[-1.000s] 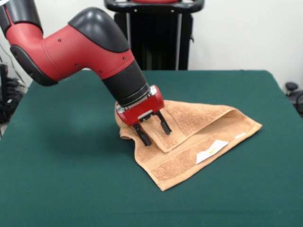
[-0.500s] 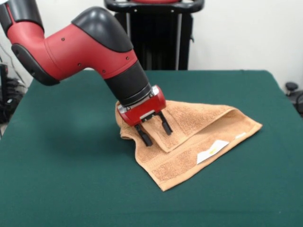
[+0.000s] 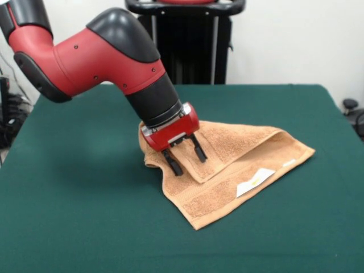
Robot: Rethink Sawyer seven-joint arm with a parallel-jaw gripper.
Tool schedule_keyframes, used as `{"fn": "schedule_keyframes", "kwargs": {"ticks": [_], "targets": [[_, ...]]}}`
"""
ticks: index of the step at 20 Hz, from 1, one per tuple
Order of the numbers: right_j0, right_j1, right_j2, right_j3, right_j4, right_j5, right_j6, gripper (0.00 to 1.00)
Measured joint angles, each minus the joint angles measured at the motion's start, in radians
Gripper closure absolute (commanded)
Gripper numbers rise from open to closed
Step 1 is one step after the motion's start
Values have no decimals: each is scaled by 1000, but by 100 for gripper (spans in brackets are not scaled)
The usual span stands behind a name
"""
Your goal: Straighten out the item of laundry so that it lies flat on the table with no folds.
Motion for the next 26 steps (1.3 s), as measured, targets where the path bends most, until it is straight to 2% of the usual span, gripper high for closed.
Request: {"fn": "schedule_keyframes", "kwargs": {"ticks": [11, 21, 26], "targets": [[-7, 11, 1, -1, 13, 0, 0, 0], [-49, 63, 3, 7, 103, 0, 0, 0], [-48, 72, 4, 10, 113, 0, 0, 0]]}}
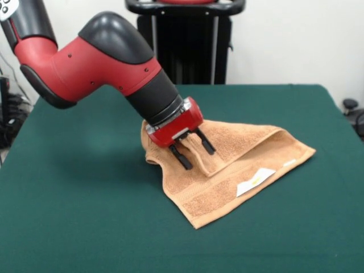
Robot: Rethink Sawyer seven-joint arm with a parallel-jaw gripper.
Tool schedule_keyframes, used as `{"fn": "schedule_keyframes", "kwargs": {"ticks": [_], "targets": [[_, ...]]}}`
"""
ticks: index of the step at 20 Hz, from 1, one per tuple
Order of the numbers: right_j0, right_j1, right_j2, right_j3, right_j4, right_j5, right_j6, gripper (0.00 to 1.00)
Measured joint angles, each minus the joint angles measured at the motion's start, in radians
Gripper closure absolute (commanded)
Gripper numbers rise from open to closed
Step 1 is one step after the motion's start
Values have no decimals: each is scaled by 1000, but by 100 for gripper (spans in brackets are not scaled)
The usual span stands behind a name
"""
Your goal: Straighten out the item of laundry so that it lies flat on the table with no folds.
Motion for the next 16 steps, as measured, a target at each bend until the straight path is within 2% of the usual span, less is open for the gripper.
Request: {"fn": "schedule_keyframes", "kwargs": {"ticks": [11, 12, 16], "targets": [[6, 1, 0, 0, 2, 0, 0, 0], [11, 1, 0, 1, 2, 0, 0, 100], [15, 1, 0, 1, 2, 0, 0, 100]]}}
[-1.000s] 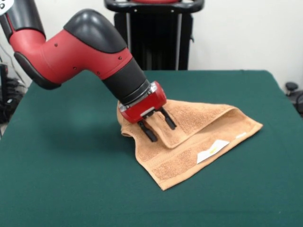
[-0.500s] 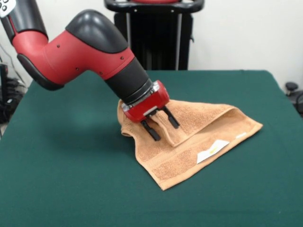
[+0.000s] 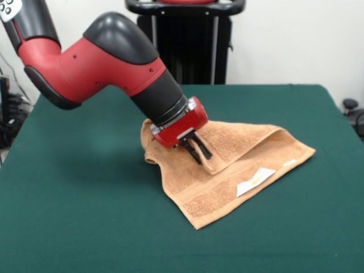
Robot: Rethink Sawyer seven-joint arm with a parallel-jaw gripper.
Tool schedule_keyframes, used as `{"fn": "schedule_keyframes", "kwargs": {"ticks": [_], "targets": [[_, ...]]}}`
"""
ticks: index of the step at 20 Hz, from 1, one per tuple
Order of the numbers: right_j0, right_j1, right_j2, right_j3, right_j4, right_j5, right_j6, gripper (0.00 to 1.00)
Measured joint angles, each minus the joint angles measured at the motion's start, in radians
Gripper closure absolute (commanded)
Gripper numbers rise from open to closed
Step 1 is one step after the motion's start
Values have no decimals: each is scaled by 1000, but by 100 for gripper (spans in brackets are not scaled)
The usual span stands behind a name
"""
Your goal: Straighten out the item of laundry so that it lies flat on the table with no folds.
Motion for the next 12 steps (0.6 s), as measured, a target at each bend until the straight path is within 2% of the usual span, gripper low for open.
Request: {"fn": "schedule_keyframes", "kwargs": {"ticks": [12], "targets": [[31, 0, 0, 0, -8, -7, 0, 100]]}}
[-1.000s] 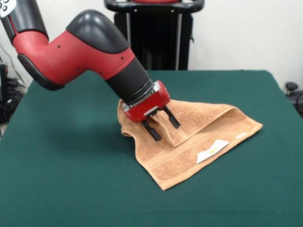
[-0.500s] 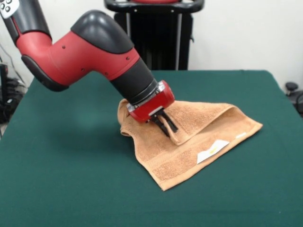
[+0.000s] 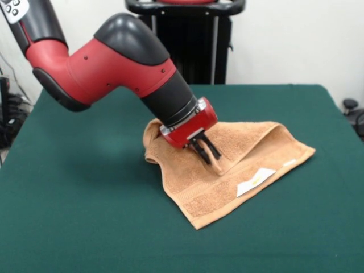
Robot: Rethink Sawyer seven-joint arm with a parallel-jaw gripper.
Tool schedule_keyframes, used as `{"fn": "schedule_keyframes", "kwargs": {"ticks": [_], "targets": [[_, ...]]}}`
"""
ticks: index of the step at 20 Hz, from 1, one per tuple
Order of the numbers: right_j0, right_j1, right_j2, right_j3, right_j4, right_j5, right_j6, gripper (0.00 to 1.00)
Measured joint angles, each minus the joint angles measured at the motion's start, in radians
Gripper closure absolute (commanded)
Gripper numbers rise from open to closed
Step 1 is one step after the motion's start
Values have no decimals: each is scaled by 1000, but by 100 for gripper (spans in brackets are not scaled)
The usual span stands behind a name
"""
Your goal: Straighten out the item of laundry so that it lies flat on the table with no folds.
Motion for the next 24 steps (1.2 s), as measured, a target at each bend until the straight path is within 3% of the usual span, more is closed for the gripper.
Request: {"fn": "schedule_keyframes", "kwargs": {"ticks": [9, 18, 24], "targets": [[3, -53, 6, 41, 14, -2, 0, 100], [0, -291, 94, 177, 176, 10, 0, 100], [9, -389, 102, 205, 203, 10, 0, 100]]}}
